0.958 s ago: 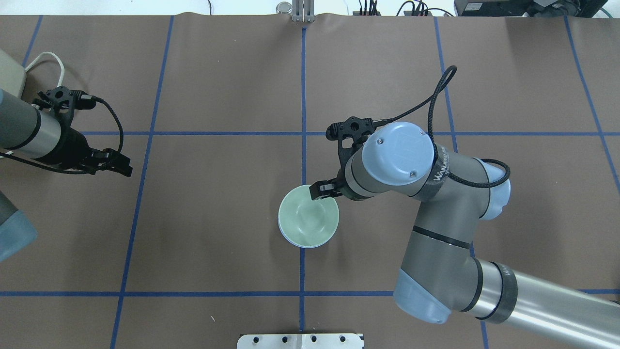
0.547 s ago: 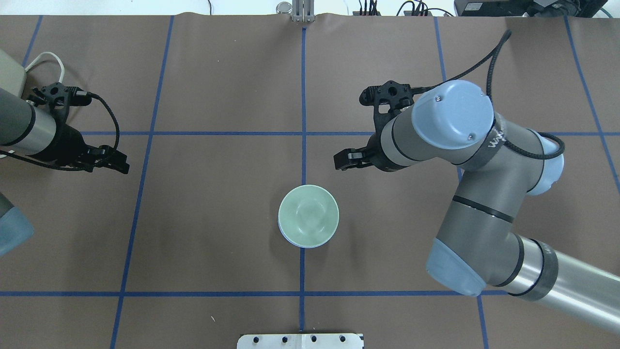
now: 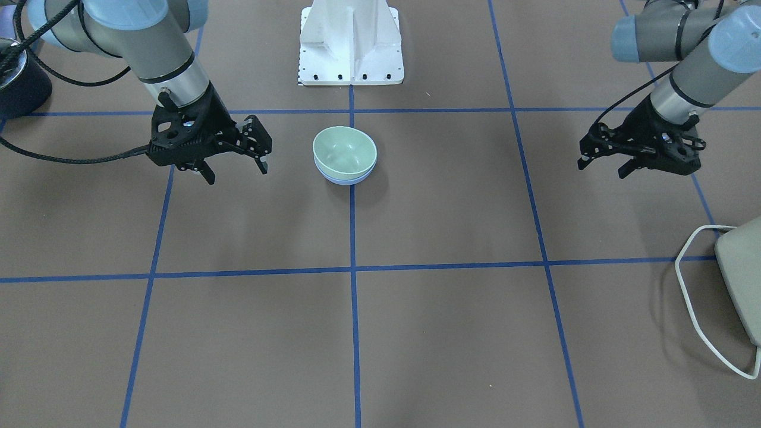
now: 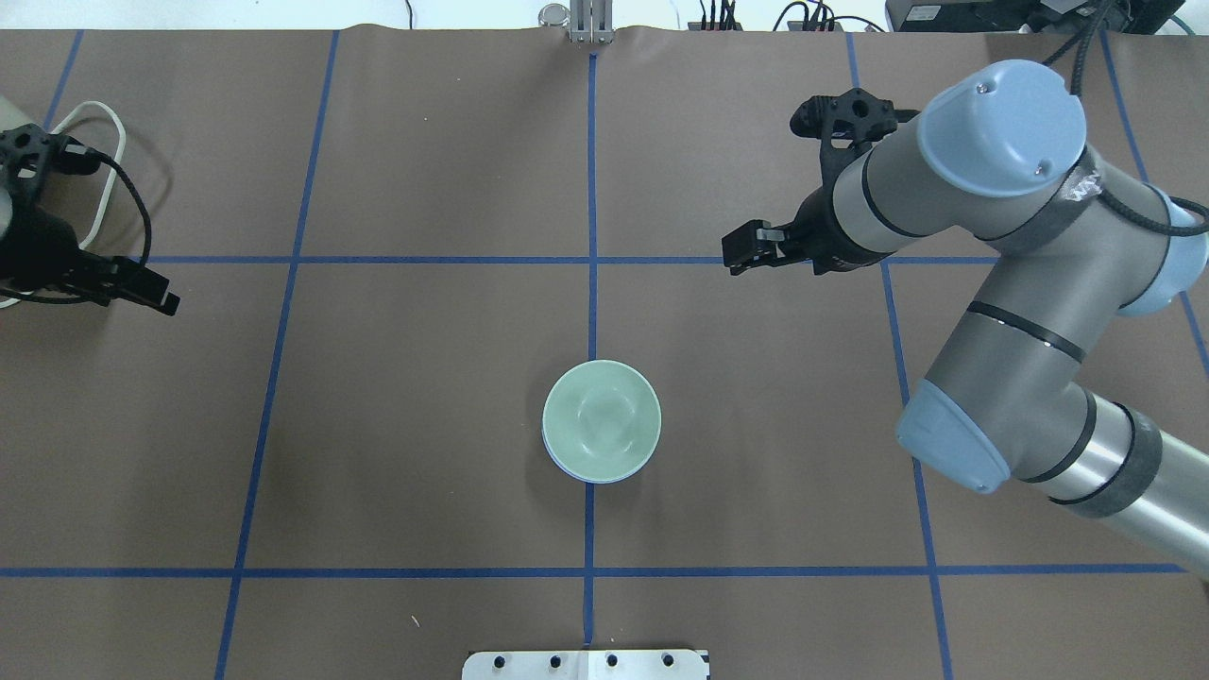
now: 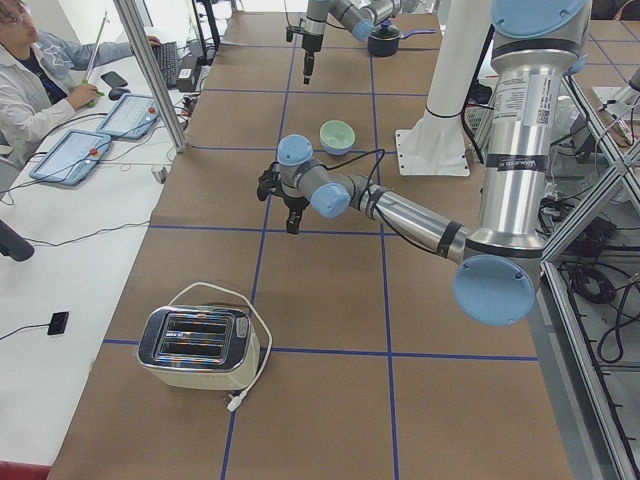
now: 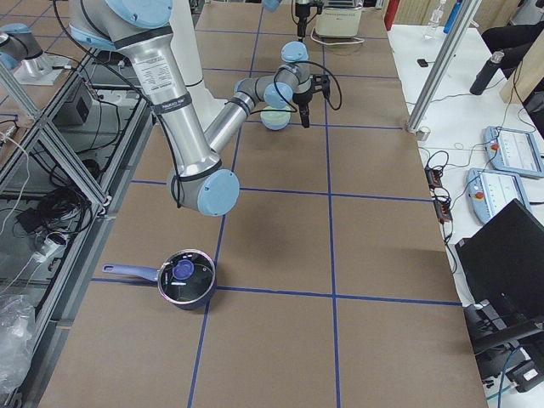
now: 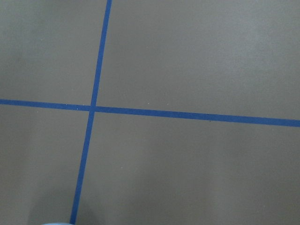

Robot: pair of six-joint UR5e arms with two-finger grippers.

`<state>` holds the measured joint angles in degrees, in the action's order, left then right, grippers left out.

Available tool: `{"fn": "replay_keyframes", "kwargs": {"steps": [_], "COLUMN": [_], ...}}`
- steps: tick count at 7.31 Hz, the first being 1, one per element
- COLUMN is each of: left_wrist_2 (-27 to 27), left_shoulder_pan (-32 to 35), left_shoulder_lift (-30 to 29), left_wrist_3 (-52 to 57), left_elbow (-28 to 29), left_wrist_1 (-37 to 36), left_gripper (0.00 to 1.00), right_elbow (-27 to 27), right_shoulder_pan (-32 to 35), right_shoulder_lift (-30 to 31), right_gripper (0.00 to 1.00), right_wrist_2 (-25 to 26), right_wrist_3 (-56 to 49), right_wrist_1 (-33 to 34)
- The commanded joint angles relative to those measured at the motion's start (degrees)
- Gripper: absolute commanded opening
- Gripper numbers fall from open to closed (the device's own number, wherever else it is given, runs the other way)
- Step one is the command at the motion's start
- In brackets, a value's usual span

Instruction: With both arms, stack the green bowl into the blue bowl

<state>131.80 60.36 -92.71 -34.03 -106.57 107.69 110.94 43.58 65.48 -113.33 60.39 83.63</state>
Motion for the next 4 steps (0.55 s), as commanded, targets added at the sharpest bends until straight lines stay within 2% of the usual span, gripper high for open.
{"fn": "replay_keyframes", "kwargs": {"steps": [1, 2, 4], "left_wrist_2": [3.19, 3.2, 3.46], "left_shoulder_pan": [9.38, 12.3, 17.23], "left_shoulder_lift": [2.51, 3.4, 5.51], "left_wrist_3": [13.15, 18.08, 24.78], "left_elbow": [5.12, 7.75, 9.88], "left_wrist_1": [-0.29, -0.38, -2.73], "left_gripper": [0.91, 0.91, 0.97], "right_elbow": [-0.11, -0.2, -0.64], "right_shoulder_pan": [7.53, 12.27, 18.18], "right_shoulder_lift": [4.02, 6.48, 12.1], "right_gripper": [1.0, 1.0, 1.0], "right_wrist_2": [-5.19, -8.89, -9.02], "right_wrist_3": [-2.71, -7.17, -14.49], "right_wrist_1": [1.61, 3.71, 11.08]}}
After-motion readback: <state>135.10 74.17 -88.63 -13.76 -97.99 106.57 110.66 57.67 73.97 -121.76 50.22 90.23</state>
